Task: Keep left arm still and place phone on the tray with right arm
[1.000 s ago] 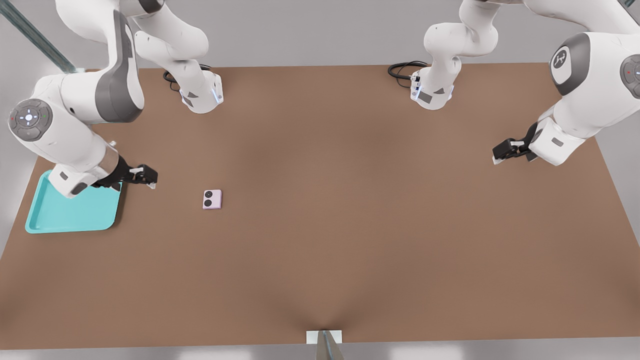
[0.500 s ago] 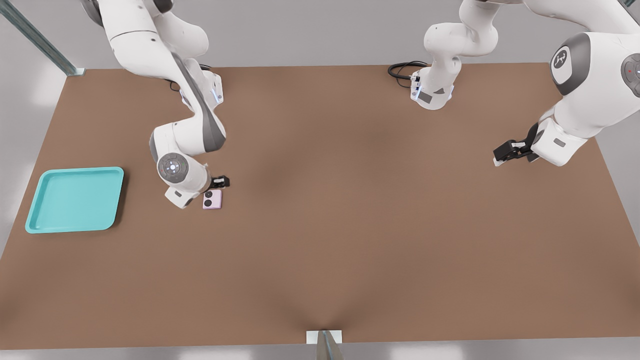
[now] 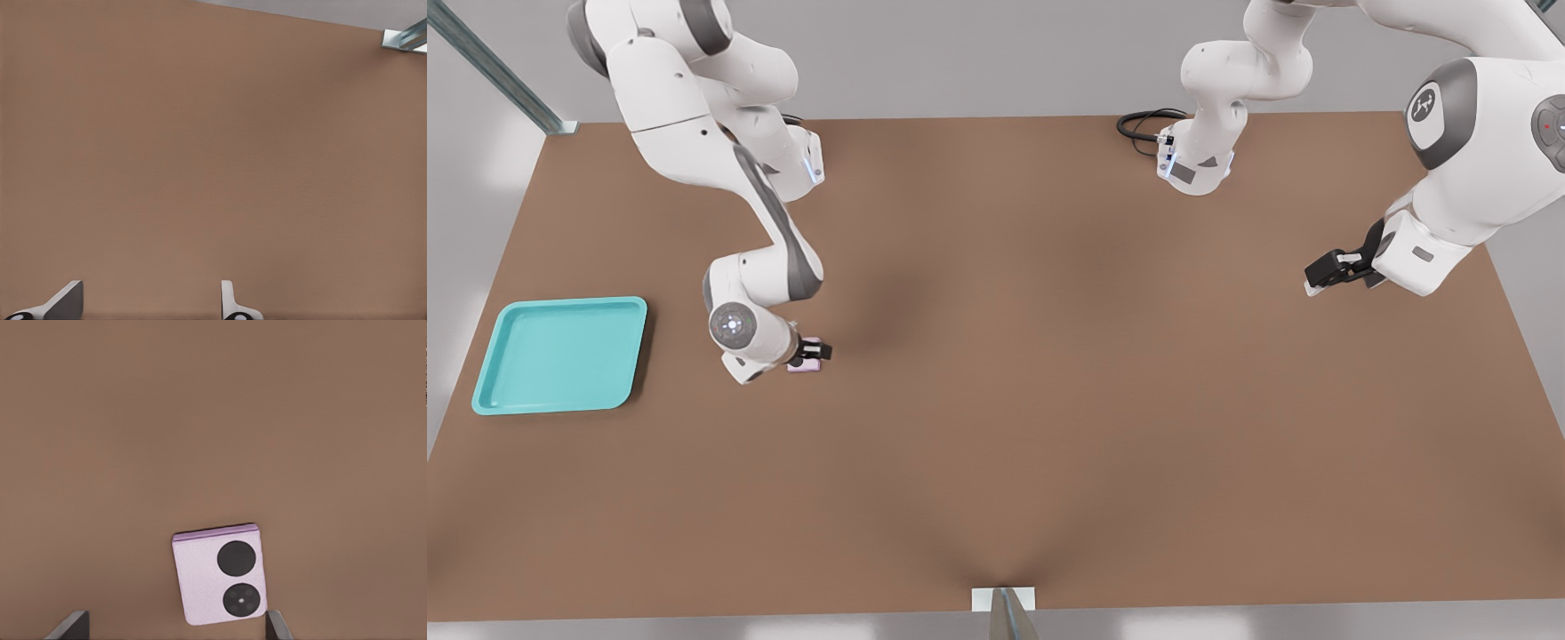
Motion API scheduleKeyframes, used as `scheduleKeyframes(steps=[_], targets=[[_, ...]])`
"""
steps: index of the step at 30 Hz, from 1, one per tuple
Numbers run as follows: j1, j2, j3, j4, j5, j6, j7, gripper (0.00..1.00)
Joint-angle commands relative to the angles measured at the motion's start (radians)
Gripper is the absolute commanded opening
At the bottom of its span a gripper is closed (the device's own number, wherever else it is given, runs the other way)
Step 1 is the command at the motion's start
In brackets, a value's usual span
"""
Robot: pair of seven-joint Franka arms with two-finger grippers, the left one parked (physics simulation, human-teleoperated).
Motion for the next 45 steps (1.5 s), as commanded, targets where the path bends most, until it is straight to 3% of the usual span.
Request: scheduleKeyframes(steps=[1, 7, 14, 40, 45], targets=[[-0.004, -0.003, 0.0, -0.029, -0.004, 0.15, -0.071, 0.98], [-0.02, 0.013, 0.0, -0.068, -0.01, 0.214, -0.317, 1.0], [-0.063, 0.089, 0.0, -0.072, -0.01, 0.286, -0.403, 1.0], [-0.07, 0.063, 0.002, -0.173, -0.023, 0.345, -0.383, 1.0], [-0.07, 0.068, 0.028, -0.175, -0.021, 0.339, -0.297, 1.0]])
